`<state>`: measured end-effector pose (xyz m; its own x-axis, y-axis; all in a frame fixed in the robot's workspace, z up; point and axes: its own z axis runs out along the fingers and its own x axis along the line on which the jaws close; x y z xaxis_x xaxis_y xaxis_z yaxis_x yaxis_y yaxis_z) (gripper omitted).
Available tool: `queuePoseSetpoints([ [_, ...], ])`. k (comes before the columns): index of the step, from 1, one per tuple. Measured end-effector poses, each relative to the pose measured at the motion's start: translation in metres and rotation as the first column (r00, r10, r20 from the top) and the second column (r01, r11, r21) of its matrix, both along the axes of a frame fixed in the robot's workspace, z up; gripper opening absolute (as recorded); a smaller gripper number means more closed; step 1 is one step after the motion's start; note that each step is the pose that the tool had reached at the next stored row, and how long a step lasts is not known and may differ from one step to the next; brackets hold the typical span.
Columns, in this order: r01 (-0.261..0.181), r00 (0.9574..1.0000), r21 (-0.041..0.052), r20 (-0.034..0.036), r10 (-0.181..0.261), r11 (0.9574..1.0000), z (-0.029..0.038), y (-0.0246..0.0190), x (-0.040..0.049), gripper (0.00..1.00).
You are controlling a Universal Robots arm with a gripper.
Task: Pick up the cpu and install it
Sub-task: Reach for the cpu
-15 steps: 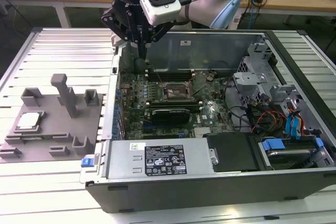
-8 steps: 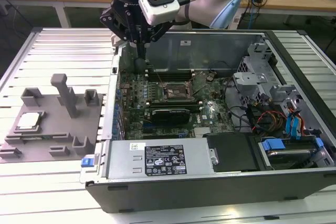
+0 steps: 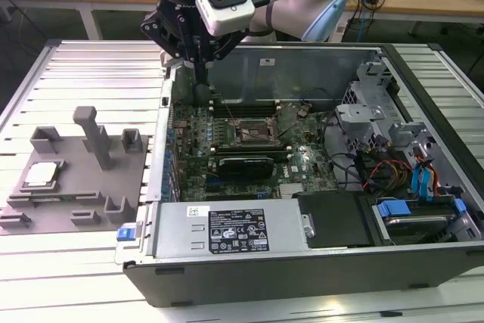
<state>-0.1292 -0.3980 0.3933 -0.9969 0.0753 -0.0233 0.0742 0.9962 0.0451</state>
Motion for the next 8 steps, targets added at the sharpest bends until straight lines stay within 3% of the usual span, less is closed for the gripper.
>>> queuePoseSetpoints([
  [8, 0.0, 1.0, 0.0, 0.0, 0.0, 1.0, 0.0, 0.0013, -0.0052, 0.11],
])
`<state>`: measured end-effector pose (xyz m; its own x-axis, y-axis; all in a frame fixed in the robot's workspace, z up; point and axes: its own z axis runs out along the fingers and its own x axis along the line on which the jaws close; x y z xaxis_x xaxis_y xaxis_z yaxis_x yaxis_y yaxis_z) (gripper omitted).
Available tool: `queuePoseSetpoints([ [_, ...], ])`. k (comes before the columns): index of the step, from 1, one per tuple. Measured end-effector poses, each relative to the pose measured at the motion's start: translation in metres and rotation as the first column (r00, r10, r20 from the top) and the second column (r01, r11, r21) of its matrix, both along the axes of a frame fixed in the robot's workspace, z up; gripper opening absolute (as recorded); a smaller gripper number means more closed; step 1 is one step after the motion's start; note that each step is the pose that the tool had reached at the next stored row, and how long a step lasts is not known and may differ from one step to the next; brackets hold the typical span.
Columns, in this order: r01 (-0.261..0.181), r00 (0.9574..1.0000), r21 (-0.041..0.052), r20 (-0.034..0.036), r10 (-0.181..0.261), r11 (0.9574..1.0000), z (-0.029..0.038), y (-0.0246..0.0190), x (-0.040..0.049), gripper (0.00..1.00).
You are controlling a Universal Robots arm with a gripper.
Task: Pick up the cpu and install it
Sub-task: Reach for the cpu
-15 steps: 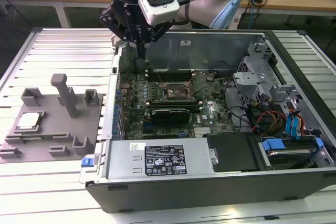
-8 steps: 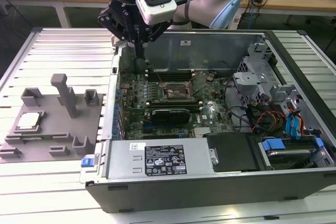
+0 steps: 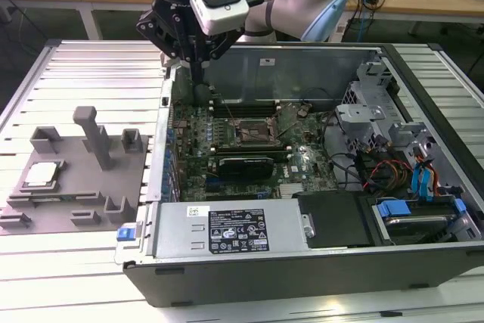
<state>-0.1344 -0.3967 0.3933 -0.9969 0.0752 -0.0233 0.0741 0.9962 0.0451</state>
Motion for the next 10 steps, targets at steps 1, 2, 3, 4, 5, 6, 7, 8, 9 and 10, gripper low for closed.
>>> queuePoseSetpoints([
  [1, 0.0, 1.0, 0.0, 0.0, 0.0, 1.0, 0.0, 0.0004, -0.0014, 0.11],
  [2, 0.0, 1.0, 0.0, 0.0, 0.0, 1.0, 0.0, 0.0007, -0.0027, 0.11],
  [3, 0.0, 1.0, 0.0, 0.0, 0.0, 1.0, 0.0, 0.0009, -0.0036, 0.11],
  [4, 0.0, 1.0, 0.0, 0.0001, 0.0, 1.0, 0.0, 0.0011, -0.0043, 0.11],
  [5, 0.0, 1.0, 0.0, 0.0, 0.0, 1.0, 0.0, 0.0014, -0.0056, 0.11],
  [6, 0.0, 1.0, 0.0, 0.0, 0.0, 1.0, 0.0, 0.0016, -0.0063, 0.11],
  [7, 0.0, 1.0, 0.0, 0.0, 0.0, 1.0, 0.0, 0.0018, -0.0076, 0.11],
  [8, 0.0, 1.0, 0.0, 0.0, 0.0, 1.0, 0.0, 0.0019, -0.0082, 0.11],
  [9, 0.0, 1.0, 0.0, 0.0, 0.0, 1.0, 0.0, 0.0021, -0.009, 0.11],
  [10, 0.0, 1.0, 0.0, 0.0, 0.0, 1.0, 0.0, 0.0023, -0.0099, 0.11],
])
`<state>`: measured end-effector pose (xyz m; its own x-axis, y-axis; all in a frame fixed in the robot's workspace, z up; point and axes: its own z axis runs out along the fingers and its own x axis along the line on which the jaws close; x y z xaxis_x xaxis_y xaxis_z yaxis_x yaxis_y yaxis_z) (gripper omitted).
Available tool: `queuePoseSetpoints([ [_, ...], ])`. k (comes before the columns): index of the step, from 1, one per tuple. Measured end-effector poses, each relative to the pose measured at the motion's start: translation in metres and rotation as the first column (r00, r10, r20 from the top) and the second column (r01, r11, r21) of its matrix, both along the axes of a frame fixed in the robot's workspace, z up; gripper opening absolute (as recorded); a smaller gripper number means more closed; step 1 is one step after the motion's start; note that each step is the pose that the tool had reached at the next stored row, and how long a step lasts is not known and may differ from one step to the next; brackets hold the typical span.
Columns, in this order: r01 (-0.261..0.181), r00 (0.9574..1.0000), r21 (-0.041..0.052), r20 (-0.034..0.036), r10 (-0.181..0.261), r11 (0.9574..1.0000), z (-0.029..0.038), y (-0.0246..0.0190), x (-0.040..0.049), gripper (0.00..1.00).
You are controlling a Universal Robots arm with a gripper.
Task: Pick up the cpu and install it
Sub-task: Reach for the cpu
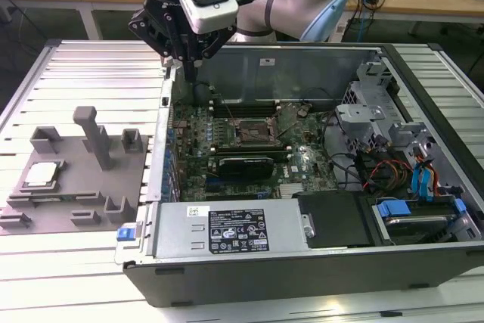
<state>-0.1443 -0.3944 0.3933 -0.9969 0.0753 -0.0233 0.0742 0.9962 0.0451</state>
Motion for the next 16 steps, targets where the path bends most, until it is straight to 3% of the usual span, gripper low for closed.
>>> queuePoseSetpoints([
  [11, 0.0, 1.0, -0.0001, 0.0, 0.0, 1.0, 0.0001, 0.0037, -0.0104, 0.11],
  [16, 0.0, 1.0, 0.0, 0.0, 0.0, 1.0, 0.0, 0.0083, -0.0211, 0.11],
])
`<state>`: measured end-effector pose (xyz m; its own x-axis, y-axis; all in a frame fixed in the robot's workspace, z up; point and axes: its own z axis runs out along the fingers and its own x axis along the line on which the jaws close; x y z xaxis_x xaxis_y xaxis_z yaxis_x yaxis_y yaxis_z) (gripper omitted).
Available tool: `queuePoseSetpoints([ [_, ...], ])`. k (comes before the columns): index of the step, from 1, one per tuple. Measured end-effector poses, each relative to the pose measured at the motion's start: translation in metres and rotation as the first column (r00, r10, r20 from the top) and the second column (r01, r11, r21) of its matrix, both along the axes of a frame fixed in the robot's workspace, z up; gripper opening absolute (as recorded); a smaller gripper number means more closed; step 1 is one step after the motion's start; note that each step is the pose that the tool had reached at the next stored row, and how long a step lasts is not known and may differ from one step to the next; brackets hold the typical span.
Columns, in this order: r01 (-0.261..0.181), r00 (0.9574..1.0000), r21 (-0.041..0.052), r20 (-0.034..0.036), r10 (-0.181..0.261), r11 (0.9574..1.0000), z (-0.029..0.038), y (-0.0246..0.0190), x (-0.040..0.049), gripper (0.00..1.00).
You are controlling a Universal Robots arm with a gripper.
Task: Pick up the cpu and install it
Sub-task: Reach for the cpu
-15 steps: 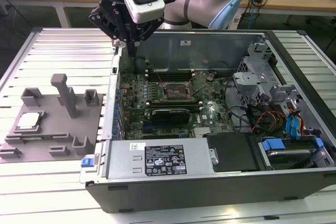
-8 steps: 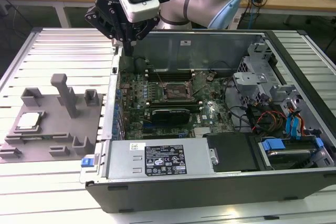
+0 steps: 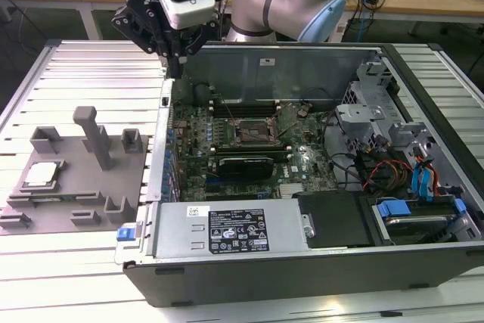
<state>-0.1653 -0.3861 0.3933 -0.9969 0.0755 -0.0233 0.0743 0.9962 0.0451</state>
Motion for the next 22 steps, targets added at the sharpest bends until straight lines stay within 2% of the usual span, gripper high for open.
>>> queuePoseSetpoints([
  [13, 0.0, 1.0, -0.0001, 0.0, 0.0, 1.0, 0.0001, 0.0041, -0.0151, 0.11],
  [22, 0.0, 1.0, 0.0, 0.0001, 0.0, 1.0, 0.0, 0.0078, -0.0319, 0.11],
])
